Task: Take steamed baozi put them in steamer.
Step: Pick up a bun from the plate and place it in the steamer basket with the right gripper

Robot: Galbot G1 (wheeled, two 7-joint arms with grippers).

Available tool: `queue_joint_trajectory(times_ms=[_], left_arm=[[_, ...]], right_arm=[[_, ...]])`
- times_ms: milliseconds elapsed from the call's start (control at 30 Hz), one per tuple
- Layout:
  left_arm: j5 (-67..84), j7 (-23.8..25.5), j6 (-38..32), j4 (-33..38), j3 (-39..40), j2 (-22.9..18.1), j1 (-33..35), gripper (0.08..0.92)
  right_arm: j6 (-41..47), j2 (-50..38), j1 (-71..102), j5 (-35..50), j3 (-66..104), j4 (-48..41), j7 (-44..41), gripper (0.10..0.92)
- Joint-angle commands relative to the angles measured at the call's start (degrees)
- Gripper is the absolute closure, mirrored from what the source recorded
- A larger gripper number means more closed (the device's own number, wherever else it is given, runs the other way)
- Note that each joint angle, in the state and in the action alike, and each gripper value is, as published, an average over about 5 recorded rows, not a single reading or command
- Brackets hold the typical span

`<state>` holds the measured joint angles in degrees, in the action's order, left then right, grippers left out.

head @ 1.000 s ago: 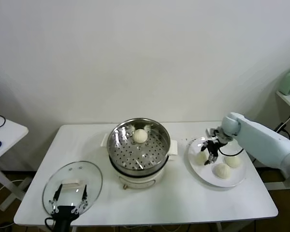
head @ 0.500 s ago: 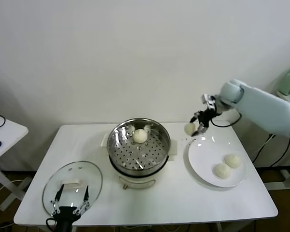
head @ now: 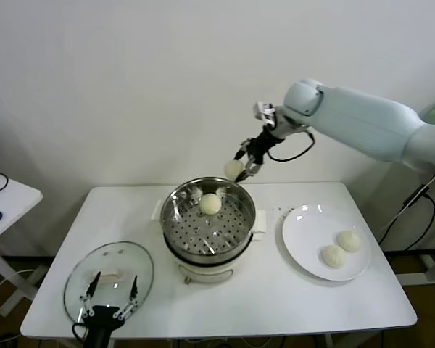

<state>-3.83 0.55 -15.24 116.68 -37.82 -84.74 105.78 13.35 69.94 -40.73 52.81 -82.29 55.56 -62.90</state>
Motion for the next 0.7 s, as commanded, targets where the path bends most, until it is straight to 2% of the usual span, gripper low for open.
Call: queue_joint_trajectory(times_ms=[33, 700], left_arm=[[-1.35, 0.02, 0.24, 0.29, 0.23, 0.72, 0.00, 0.177], [-0.41, -0.04, 0.12, 1.62, -1.13, 0.84, 0.04, 0.177]], right_arm=[[1.19, 10.44, 1.04, 4.71, -2.10, -1.14, 0.55, 0.313], [0.85, 13.45, 11.01, -2.76, -2.93, -3.42, 1.99, 0.314]])
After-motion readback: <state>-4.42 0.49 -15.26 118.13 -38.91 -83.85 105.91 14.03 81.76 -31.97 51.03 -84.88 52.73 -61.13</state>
